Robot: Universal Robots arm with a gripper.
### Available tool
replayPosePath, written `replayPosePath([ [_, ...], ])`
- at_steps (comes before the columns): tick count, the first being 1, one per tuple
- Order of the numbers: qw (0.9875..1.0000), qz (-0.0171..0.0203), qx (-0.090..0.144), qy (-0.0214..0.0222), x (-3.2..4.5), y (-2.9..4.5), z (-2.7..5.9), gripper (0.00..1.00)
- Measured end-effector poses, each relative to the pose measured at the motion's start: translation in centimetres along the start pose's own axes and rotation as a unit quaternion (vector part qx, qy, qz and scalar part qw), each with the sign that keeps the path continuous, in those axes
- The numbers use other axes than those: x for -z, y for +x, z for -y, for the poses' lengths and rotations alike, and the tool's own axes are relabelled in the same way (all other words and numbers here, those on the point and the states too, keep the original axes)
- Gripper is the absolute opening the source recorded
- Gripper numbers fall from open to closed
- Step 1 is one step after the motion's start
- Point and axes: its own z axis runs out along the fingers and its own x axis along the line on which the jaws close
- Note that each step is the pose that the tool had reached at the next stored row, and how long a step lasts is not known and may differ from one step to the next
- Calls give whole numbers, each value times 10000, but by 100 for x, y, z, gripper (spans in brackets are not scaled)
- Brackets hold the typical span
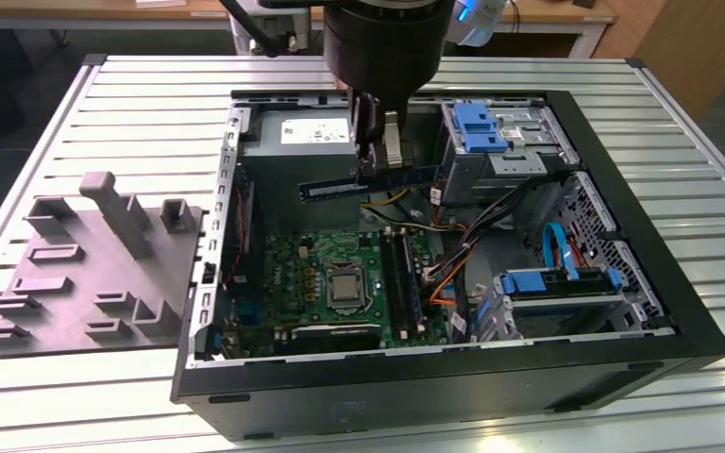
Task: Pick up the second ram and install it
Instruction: 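Pick up the second ram and move it above second insertion slot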
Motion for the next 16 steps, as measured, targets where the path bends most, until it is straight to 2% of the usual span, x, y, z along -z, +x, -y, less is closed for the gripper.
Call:
replayPosePath([
  [16, 10000, 0, -52, 5, -4, 0, 0, 11],
])
